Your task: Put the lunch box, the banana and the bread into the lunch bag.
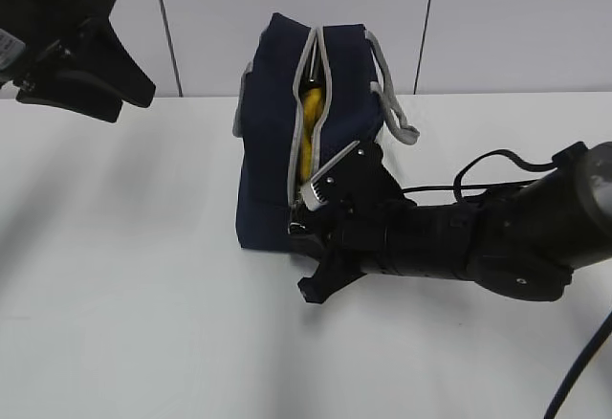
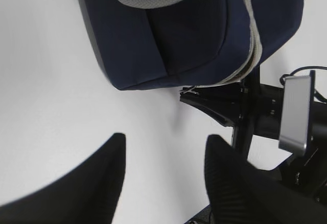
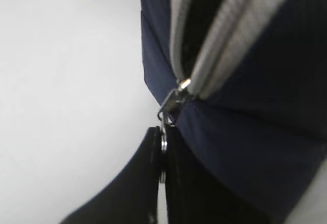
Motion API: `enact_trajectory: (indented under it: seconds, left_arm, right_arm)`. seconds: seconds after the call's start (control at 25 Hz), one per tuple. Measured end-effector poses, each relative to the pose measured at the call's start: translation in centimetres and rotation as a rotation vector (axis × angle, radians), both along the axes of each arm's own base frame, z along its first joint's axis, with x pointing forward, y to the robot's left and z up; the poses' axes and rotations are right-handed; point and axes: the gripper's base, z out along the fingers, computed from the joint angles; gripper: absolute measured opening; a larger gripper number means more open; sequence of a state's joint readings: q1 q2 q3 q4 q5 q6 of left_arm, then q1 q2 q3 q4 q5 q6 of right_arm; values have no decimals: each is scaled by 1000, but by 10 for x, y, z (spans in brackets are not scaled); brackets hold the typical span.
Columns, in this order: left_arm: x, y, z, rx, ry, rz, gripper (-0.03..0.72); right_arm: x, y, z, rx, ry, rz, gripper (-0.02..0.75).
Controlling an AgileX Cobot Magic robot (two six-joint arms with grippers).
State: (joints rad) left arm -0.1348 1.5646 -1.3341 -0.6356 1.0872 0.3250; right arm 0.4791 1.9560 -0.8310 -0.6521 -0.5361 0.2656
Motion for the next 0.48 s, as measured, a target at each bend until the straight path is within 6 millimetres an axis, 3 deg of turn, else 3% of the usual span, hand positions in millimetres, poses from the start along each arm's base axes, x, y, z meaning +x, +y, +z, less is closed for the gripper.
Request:
enact_trajectory:
  seconds: [0.48]
  left_arm:
    - [0, 0, 0, 0, 0, 0, 361]
  right_arm:
    - [-4, -2, 26, 25, -43, 41, -16]
